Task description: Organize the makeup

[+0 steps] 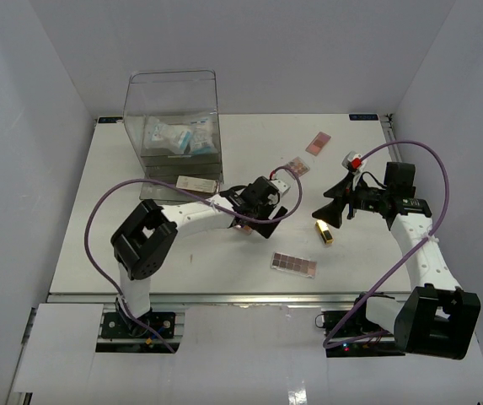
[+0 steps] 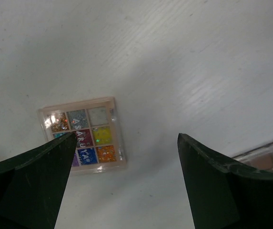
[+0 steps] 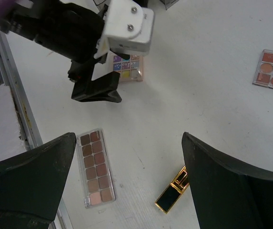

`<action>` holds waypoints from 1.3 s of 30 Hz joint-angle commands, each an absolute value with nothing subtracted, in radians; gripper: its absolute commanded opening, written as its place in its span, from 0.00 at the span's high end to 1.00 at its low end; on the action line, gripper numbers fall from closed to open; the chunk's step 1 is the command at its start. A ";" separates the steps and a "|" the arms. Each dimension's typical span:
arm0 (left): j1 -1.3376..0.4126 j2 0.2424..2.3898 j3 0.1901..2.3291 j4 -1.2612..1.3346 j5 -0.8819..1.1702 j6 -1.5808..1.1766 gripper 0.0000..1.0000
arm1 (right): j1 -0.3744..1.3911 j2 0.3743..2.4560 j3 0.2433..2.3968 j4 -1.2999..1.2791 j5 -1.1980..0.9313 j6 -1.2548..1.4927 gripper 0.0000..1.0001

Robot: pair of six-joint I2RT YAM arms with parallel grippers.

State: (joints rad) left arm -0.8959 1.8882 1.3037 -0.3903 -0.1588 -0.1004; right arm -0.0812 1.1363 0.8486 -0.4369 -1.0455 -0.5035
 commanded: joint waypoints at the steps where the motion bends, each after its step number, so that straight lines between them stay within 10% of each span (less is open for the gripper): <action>1: -0.893 1.912 1.414 -0.473 -0.297 -0.036 0.02 | -0.086 1.130 0.856 -0.402 -1.086 -0.486 0.02; 25: -0.749 1.960 1.350 -0.489 -0.034 -0.127 0.05 | -0.089 1.131 0.844 -0.382 -1.054 -0.479 0.02; 39: -0.756 1.823 1.329 -0.455 0.068 -0.164 0.56 | -0.091 1.129 0.842 -0.376 -1.052 -0.476 0.02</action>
State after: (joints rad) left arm -0.7269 1.9427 1.3200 -0.4669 0.0088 -0.1511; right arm -0.0849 1.1358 0.8471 -0.4087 -1.0462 -0.4793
